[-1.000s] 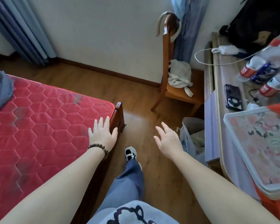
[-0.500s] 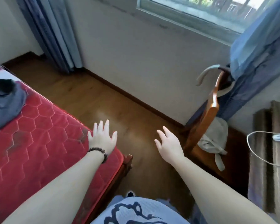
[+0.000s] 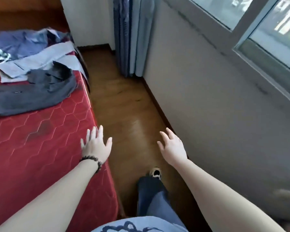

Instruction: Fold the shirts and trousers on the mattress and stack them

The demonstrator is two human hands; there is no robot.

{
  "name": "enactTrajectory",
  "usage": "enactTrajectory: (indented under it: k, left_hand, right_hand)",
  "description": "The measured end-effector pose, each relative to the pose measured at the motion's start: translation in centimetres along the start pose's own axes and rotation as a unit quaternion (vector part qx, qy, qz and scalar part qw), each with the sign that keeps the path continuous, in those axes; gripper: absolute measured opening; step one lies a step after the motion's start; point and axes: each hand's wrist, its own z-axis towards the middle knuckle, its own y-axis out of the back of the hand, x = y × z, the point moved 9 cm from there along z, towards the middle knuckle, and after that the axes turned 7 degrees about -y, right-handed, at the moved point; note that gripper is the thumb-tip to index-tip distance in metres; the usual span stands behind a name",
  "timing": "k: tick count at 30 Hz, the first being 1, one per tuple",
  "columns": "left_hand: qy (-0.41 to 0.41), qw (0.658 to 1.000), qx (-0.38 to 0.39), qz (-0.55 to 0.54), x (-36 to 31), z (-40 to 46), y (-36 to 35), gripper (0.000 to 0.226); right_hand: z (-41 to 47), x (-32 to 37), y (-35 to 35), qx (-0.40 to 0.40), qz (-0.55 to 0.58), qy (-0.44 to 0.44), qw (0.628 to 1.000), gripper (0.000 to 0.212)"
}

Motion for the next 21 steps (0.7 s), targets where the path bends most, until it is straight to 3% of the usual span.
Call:
enactTrajectory:
  k: [9, 21]
  left_hand:
    - [0.126, 0.991, -0.038, -0.021, -7.8, 13.4, 1.2, 0.064]
    - [0.246, 0.967, -0.055, -0.026, -6.8, 19.0, 3.3, 0.066]
  right_hand:
    - [20.9, -2.4, 5.9, 0.060, -0.049, 0.095, 0.992, 0.050]
    - [32.2, 4.5, 6.5, 0.114, -0.067, 0.214, 0.968, 0.050]
